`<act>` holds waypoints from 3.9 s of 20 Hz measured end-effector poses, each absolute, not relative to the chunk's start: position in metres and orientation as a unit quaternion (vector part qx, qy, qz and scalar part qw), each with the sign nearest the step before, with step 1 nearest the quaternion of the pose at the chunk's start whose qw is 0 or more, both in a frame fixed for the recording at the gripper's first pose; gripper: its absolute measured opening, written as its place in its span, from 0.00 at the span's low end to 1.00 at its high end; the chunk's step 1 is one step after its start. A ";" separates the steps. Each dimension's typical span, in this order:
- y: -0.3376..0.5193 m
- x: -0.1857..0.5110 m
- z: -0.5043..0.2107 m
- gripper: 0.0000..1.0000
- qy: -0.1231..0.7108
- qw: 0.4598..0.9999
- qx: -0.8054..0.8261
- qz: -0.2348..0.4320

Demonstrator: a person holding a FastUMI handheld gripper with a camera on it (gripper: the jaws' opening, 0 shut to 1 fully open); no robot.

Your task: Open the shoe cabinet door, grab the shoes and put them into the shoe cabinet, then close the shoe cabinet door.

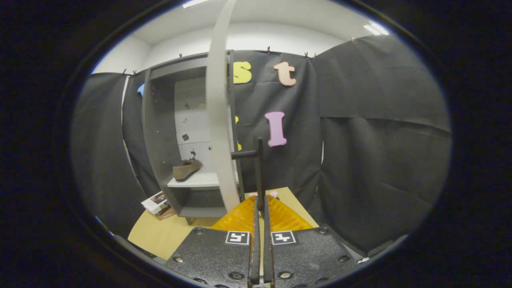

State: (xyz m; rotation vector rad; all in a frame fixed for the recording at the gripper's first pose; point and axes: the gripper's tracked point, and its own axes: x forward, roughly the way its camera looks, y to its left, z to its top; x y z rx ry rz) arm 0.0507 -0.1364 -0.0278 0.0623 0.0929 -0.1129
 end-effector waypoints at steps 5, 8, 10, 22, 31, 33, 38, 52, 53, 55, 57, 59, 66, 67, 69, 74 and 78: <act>-0.101 0.016 -0.078 0.40 0.072 0.997 0.001 -0.032; -0.051 0.019 -0.118 0.57 0.087 0.996 -0.004 0.010; -0.017 0.029 -0.162 0.68 0.115 0.992 -0.014 0.042; 0.106 0.137 -0.383 0.68 0.265 0.957 0.020 0.118; 0.130 0.218 -0.460 0.68 0.325 0.938 0.077 0.096; 0.133 0.236 -0.466 0.68 0.331 0.935 0.086 0.094; 0.141 0.261 -0.478 0.64 0.351 0.927 0.093 0.096; 0.109 0.254 -0.398 0.08 0.325 0.940 0.040 0.097; 0.105 0.253 -0.380 0.08 0.308 0.946 0.028 0.096; 0.098 0.249 -0.339 0.08 0.278 0.956 0.014 0.090; 0.100 0.249 -0.296 0.08 0.246 0.964 0.012 0.099; 0.100 0.253 -0.252 0.08 0.210 0.972 0.004 0.103; 0.110 0.289 -0.115 0.08 0.106 0.988 -0.012 0.115; 0.111 0.297 -0.102 0.08 0.098 0.988 -0.015 0.116; 0.112 0.314 -0.077 0.08 0.086 0.989 -0.018 0.120; 0.114 0.371 -0.020 0.08 0.058 0.992 -0.011 0.110; 0.121 0.433 -0.008 0.08 0.057 0.994 -0.006 0.090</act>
